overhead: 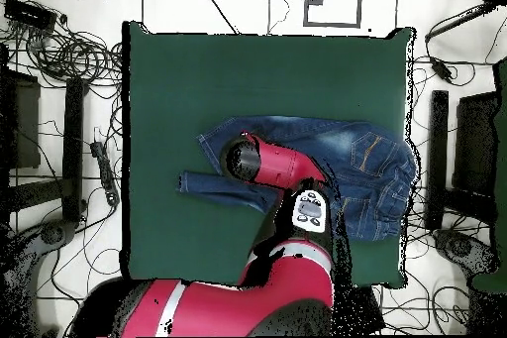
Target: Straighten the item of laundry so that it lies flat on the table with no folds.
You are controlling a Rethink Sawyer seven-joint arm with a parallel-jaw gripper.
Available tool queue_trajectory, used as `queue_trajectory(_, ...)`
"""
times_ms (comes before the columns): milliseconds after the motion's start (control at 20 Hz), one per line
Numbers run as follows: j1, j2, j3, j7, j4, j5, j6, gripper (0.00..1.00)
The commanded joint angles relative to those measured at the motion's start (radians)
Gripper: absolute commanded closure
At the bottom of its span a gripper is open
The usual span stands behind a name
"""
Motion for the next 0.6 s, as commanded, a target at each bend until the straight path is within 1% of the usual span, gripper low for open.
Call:
queue_trajectory(50,0.034,0.120,0.080,0.175,0.003,0.027,-0.008,1.00)
queue_trajectory(250,0.044,0.073,0.088,0.193,0.021,0.054,0.062,1.00)
queue_trajectory(450,0.080,0.045,0.047,0.179,-0.032,0.053,0.196,1.00)
queue_trajectory(600,0.107,0.046,-0.009,0.174,-0.119,0.042,0.421,1.00)
